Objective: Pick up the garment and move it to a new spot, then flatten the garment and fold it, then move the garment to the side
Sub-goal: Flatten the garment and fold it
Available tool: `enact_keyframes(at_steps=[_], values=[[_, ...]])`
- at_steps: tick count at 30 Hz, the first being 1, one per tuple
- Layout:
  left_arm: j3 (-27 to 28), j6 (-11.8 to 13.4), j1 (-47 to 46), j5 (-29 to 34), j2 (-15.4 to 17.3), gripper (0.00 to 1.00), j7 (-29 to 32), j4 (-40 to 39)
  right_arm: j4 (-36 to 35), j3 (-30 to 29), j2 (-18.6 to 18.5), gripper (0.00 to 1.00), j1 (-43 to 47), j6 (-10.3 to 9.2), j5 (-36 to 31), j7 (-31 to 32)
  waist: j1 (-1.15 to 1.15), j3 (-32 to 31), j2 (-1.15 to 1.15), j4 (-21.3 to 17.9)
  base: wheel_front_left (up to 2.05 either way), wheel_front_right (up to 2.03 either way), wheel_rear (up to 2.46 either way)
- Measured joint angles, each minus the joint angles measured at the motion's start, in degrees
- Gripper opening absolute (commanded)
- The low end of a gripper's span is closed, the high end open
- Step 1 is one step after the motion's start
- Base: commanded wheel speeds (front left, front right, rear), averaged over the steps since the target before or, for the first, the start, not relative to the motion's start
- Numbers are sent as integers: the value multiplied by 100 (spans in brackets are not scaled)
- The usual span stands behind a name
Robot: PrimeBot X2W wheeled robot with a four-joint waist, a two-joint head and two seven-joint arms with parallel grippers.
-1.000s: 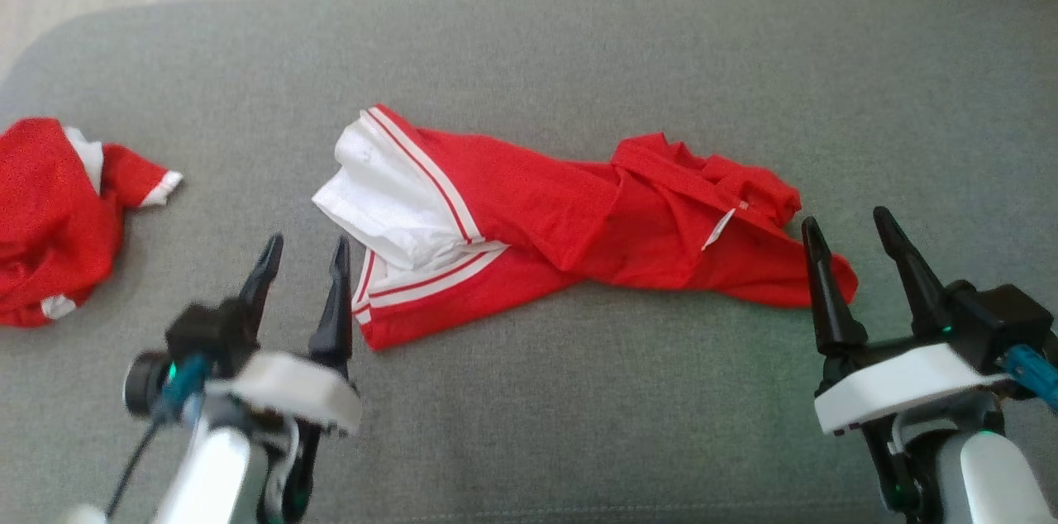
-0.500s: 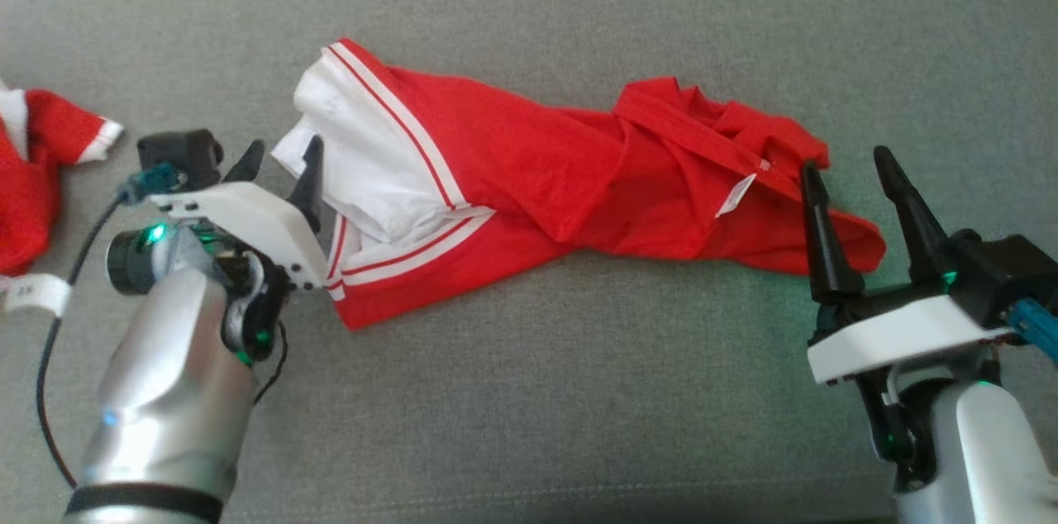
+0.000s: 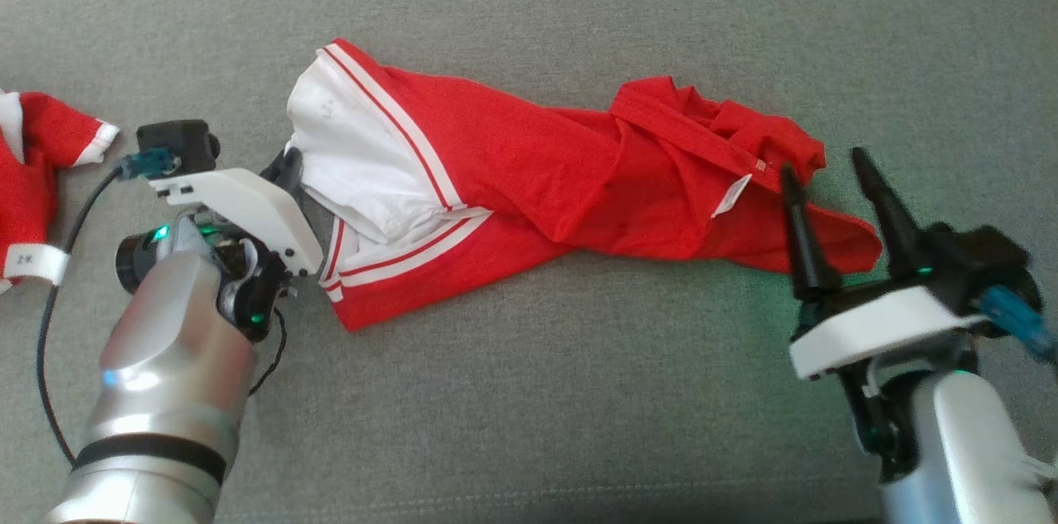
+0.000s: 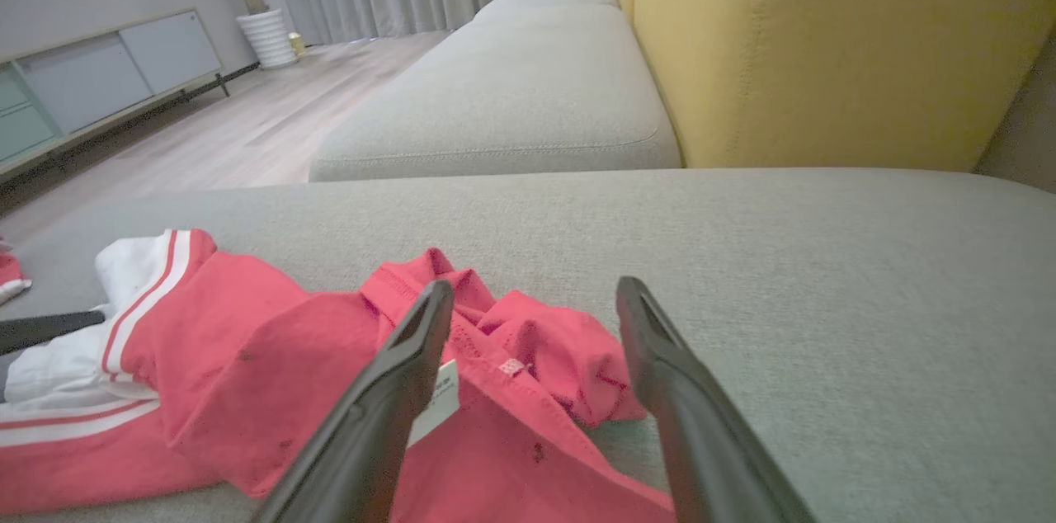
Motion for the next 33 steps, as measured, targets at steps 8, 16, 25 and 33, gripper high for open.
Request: enact_keyframes(at_steps=[8, 16, 25, 33], values=[[-158, -60, -154, 24, -131, 0, -391, 341, 776, 570, -499, 100, -313, 0, -201, 419, 0, 3, 0, 132, 0, 0, 0], [-257, -109, -250, 8, -246, 0, -655, 553, 1206, 666, -698, 5, -642, 0, -504, 667, 0, 19, 0, 249, 0, 0, 0], [-343, -114, -255, -11, -244, 0, -1337, 472, 1101, 307, -600, 0, -657, 0, 84, 525, 0, -189, 0, 266, 0, 0, 0], [-144, 63, -260, 112, 29, 0, -1556, -899, 615, -650, -233, 0, -787, 0, 1661, 613, 0, -619, 0, 274, 0, 0, 0]])
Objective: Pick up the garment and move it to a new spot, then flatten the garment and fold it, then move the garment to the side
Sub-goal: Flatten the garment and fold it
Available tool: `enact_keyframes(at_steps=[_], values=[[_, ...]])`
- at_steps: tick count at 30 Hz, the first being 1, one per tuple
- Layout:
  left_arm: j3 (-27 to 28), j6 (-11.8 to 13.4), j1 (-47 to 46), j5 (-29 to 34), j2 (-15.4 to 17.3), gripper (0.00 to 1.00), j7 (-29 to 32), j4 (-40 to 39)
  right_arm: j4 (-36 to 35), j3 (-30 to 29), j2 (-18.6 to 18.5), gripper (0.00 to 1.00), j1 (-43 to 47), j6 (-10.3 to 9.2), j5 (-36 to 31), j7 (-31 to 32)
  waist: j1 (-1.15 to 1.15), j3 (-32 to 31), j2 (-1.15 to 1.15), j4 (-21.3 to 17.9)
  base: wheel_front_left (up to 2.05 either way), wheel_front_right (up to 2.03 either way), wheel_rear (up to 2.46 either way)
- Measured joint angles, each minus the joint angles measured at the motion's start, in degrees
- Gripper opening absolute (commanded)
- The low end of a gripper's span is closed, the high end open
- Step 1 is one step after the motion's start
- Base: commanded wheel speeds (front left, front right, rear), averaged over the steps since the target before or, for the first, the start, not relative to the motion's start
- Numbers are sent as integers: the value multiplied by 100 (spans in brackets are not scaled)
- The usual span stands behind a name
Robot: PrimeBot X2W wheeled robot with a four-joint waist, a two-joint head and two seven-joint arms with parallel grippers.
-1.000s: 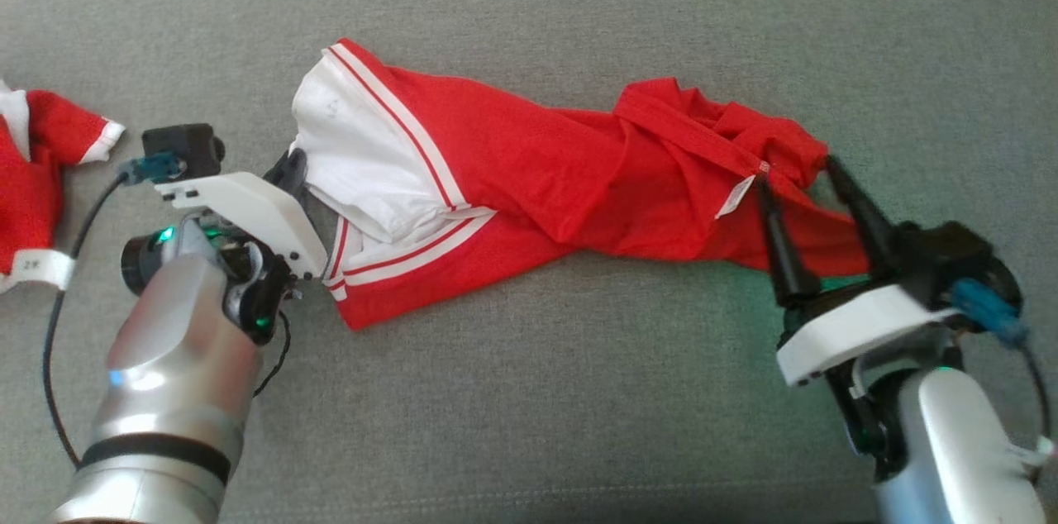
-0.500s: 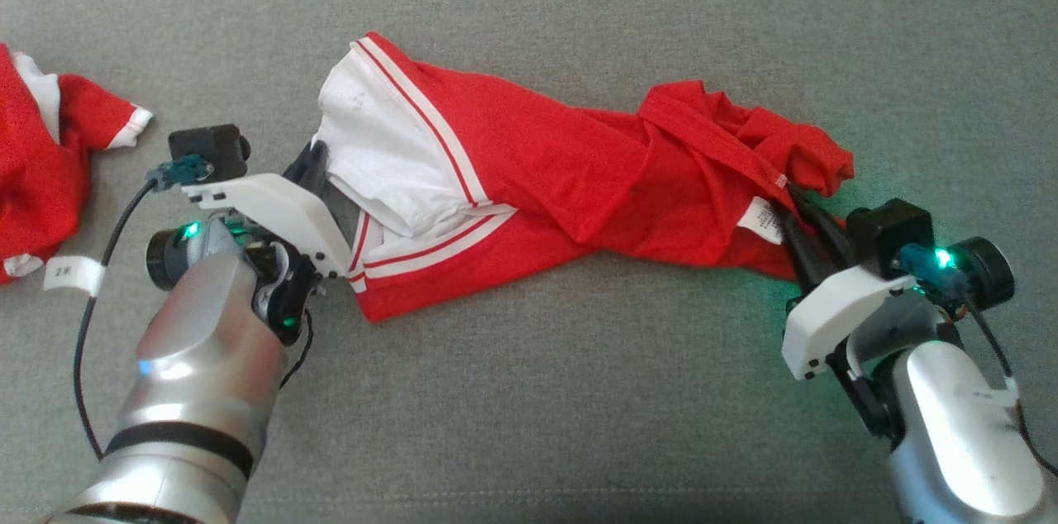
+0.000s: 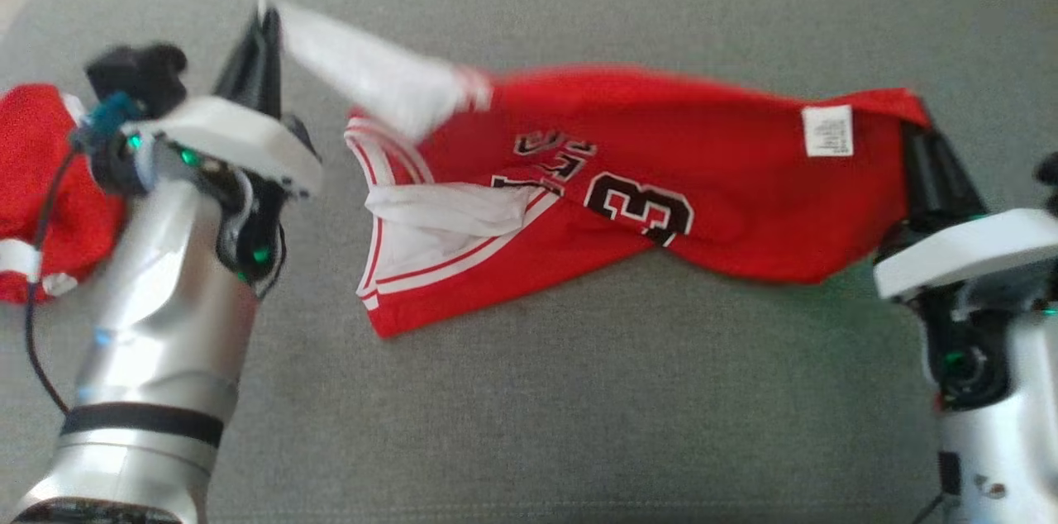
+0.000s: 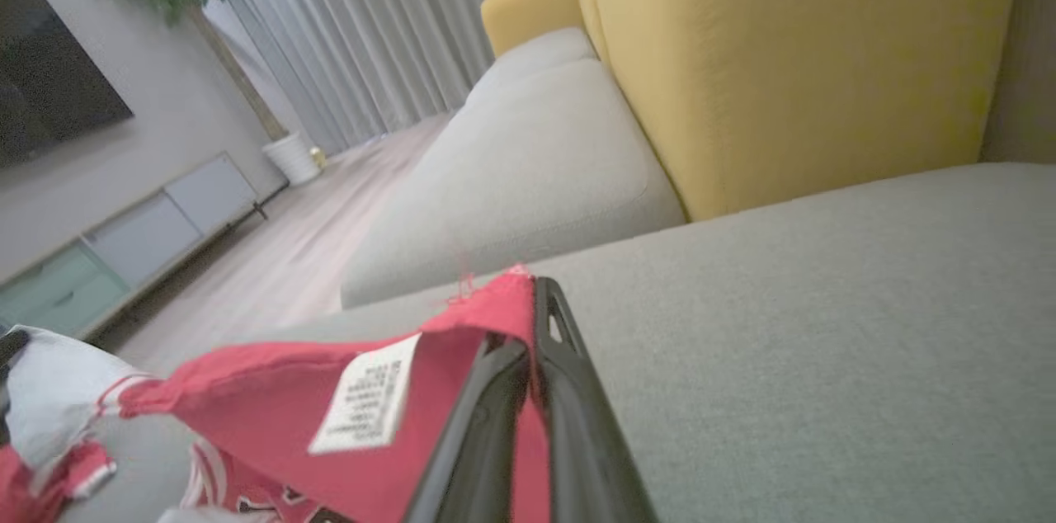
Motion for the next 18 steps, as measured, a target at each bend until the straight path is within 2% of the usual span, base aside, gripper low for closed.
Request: enact_keyframes(at_steps=[4, 12, 18], values=[[160, 209, 111, 157, 81, 0, -1, -1194, -256, -277, 18, 0, -5, 0, 369, 181, 0, -253, 0, 12, 0, 0, 0], [137, 567, 464, 414, 244, 0, 134, -3251, -962, -549, 109, 0, -385, 0, 800, 654, 0, -735, 0, 4, 0, 0, 0], [22, 767, 458, 528, 342, 0, 628, -4118, -1247, -448, 107, 0, -755, 0, 624, 1140, 0, -1035, 0, -48, 0, 0, 0]])
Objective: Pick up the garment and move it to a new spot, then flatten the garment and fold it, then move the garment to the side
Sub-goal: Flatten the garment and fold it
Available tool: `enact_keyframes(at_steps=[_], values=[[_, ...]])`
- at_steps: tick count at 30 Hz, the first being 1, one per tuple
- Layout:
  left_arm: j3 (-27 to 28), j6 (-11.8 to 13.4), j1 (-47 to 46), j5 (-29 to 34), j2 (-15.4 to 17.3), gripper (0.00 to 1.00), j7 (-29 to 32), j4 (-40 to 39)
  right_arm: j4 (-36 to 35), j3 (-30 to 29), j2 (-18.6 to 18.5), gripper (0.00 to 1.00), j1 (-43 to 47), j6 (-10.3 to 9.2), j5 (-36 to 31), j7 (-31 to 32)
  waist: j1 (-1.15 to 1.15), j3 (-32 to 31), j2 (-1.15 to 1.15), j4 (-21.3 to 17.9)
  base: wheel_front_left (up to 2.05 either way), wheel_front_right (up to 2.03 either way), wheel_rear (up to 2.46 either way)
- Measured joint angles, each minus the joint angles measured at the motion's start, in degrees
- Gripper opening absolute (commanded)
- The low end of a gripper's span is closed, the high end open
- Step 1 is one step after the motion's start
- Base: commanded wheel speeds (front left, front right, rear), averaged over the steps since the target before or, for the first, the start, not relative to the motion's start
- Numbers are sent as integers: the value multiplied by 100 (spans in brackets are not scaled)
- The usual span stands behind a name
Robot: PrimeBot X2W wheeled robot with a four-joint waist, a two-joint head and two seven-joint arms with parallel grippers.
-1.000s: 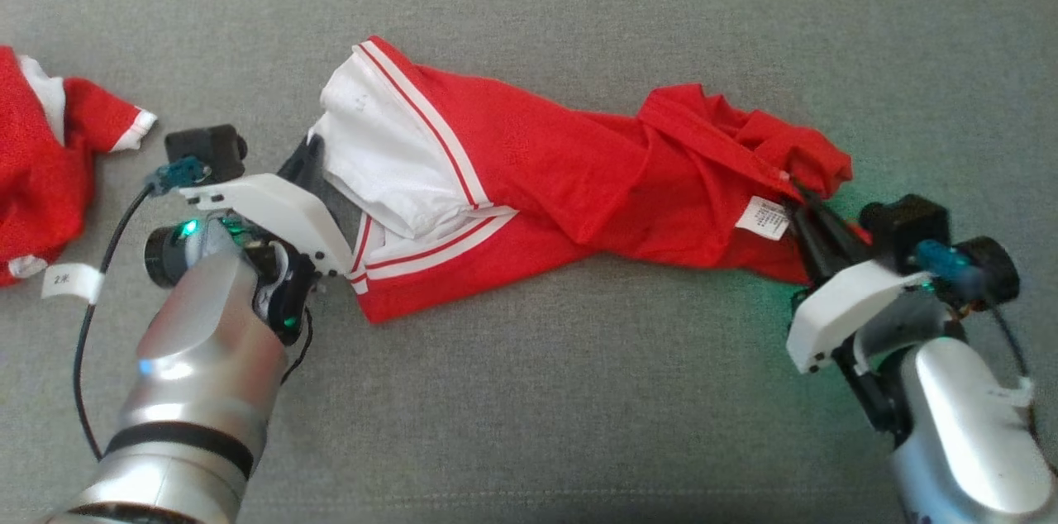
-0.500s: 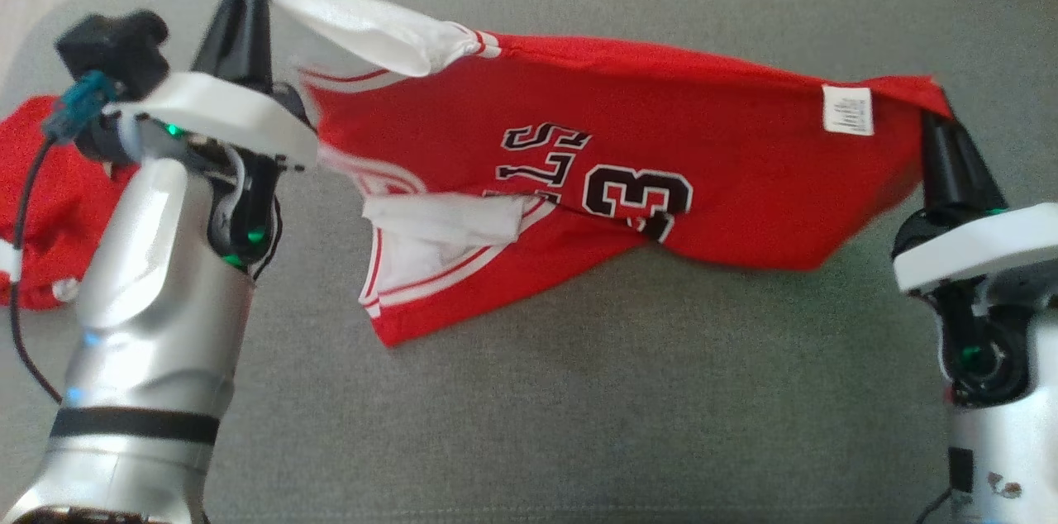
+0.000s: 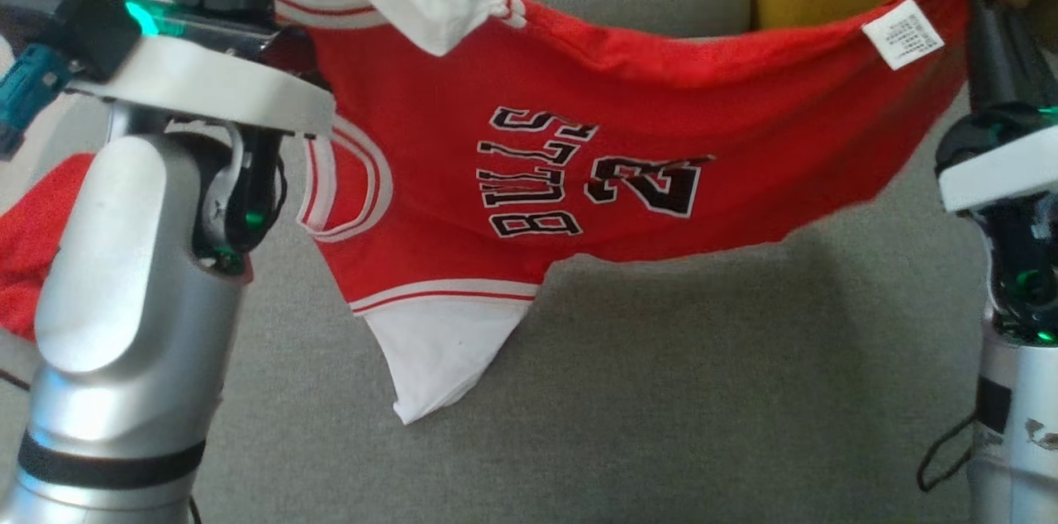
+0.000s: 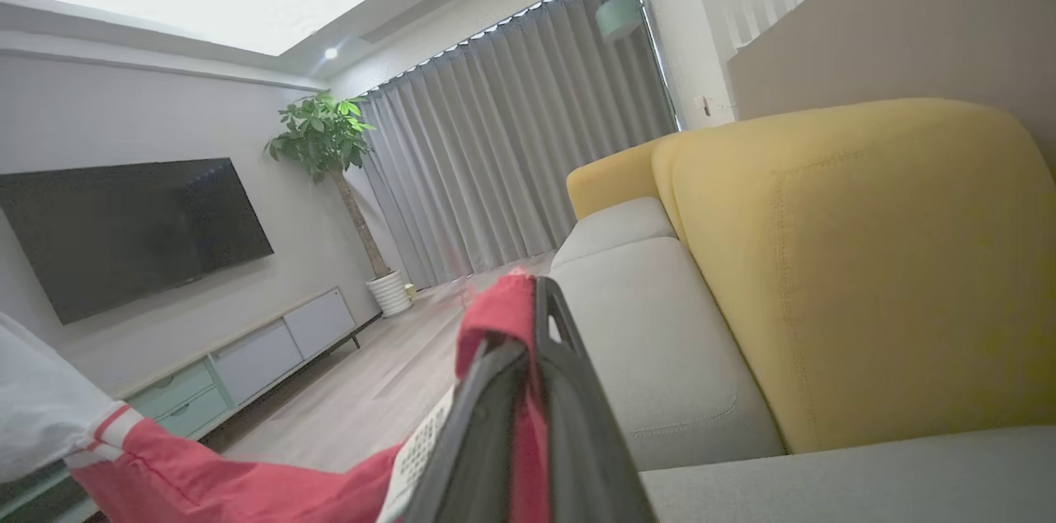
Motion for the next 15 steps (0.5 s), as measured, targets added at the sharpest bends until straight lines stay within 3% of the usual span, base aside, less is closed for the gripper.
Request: enact_keyframes(at_steps=[9, 15], values=[[-99, 132, 0, 56, 15, 0, 291, -410, -111, 138, 1, 0, -177, 0, -220, 368, 0, -54, 0, -66, 0, 0, 0], [-136, 65, -327, 22, -14, 0, 276, 16, 190, 116, 7, 0, -814, 0, -220, 424, 0, 212, 0, -83, 0, 0, 0]])
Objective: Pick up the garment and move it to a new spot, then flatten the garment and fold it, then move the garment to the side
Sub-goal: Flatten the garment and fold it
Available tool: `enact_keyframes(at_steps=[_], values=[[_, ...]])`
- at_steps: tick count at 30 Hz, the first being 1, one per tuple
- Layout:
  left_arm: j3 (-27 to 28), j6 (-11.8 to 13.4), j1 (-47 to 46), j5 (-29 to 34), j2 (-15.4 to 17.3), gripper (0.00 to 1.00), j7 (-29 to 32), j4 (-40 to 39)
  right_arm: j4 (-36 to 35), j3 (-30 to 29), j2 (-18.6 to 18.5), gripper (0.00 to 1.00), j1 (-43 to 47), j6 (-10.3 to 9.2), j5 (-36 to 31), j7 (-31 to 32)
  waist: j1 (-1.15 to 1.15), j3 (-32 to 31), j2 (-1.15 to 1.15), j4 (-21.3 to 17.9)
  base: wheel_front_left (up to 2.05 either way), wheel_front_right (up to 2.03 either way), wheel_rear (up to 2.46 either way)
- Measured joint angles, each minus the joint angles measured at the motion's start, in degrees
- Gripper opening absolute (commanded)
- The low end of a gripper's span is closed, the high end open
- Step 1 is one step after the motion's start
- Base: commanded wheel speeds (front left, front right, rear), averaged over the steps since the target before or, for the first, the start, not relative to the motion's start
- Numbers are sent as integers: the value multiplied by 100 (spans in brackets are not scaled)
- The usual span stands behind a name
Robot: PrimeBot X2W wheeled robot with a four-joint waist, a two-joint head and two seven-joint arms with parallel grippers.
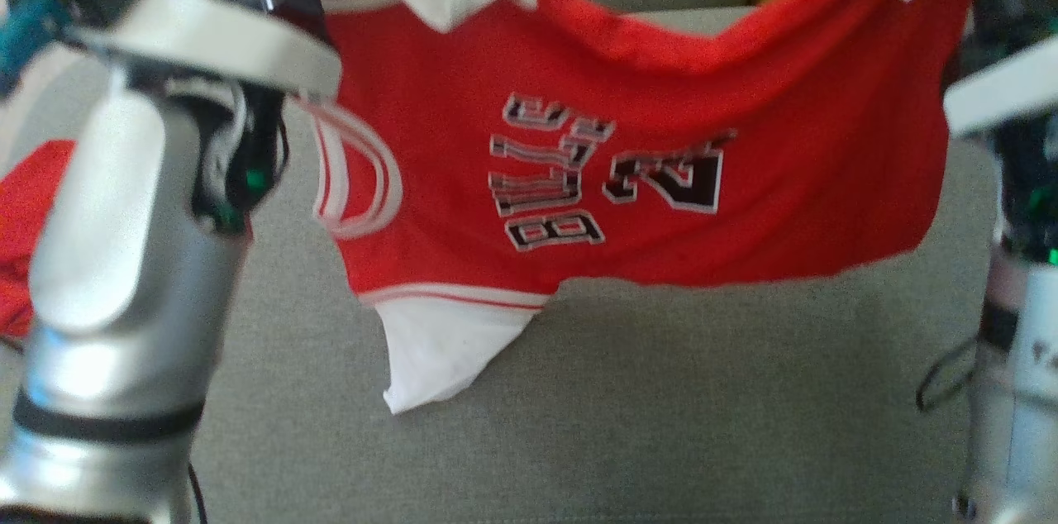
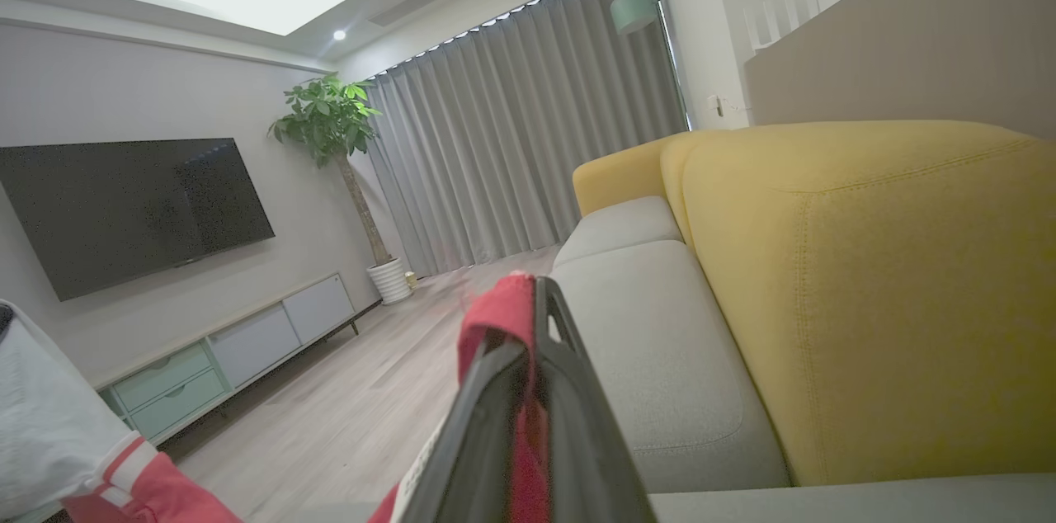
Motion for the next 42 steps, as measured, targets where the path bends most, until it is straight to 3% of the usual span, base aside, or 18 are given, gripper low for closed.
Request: enact_keyframes(at_steps=[6, 13, 22, 30, 42], values=[[45, -246, -1623, -18, -270, 0, -475, 1615, 1468, 122, 5, 0, -1843, 0, 0, -415, 0, 538, 0, -70, 0, 0, 0], [291, -511, -2958, -2, -506, 0, -921, 3427, 3561, 588, 7, 0, -3488, 0, 170, -1684, 0, 854, 0, -214, 0, 0, 0], [580, -610, -3858, 172, -659, 0, -949, 4372, 5673, 1388, -4, 0, -4780, 0, 520, -2835, 0, 1084, 0, -286, 0, 0, 0], [545, -715, -3368, 209, -929, 0, -947, 5588, 7227, 2460, -2, 0, -4828, 0, 590, -3038, 0, 1517, 0, -211, 0, 0, 0], [573, -834, -2399, 254, -1003, 0, -946, 5836, 7744, 3455, -1, 0, -3828, 0, 799, -3509, 1, 1872, 0, -109, 0, 0, 0]])
